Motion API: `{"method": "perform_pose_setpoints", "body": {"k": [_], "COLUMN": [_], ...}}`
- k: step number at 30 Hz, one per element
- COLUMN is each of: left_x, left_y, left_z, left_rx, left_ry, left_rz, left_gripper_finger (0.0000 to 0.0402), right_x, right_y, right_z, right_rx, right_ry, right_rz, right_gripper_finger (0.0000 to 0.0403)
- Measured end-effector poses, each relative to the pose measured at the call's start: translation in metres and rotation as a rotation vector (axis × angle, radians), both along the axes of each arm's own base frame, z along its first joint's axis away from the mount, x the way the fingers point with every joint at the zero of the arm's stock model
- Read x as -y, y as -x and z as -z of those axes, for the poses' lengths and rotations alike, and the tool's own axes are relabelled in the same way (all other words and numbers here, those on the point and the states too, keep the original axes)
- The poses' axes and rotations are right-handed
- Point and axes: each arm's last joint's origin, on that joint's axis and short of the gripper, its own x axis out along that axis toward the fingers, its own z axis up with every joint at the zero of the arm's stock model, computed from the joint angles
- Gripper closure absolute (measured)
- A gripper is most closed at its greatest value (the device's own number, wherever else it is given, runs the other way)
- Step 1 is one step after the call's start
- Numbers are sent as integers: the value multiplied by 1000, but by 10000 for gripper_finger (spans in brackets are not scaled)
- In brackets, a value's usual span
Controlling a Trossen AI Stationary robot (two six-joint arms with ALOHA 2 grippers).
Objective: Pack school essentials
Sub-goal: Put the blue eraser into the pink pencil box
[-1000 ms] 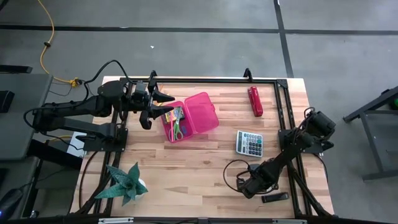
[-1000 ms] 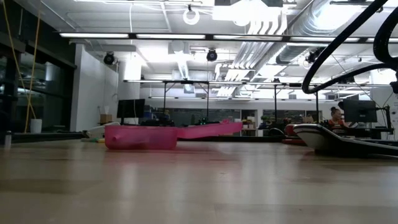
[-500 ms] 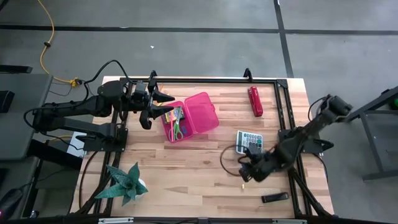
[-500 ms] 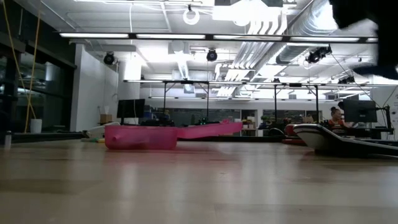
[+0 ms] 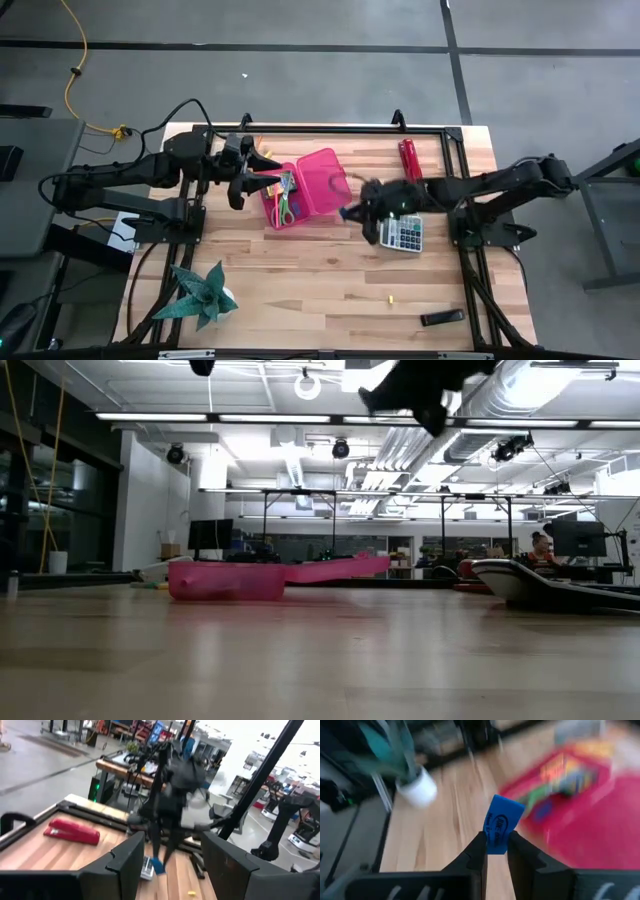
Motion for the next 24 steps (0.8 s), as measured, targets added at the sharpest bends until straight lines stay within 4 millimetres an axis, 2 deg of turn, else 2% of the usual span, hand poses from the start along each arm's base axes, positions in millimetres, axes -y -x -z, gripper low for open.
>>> {"method": "perform_pose_setpoints", "body": {"k": [3, 7, 19, 21, 24], "left_x": [-1, -2, 2, 5, 9], "left_y": [-2, -7, -35, -39, -43], "left_z": [3, 7, 20, 30, 60], "left_rx": [-21, -40, -58, -5, 60], "left_ry": [30, 59, -33, -40, 3], "left_rz": [-5, -8, -20, -34, -65], "left_gripper_finger": [216, 216, 216, 216, 216], "right_x": [15, 25, 26, 26, 27], "right_y": [-6, -9, -11, -11, -11], "right_z": [-11, -19, -24, -27, -27], "right_rx": [120, 213, 270, 294, 295], "right_ry": [40, 83, 153, 154, 160], "right_rz": [-22, -51, -82, -80, -67], "right_gripper_finger": [363, 363, 363, 363, 363]}}
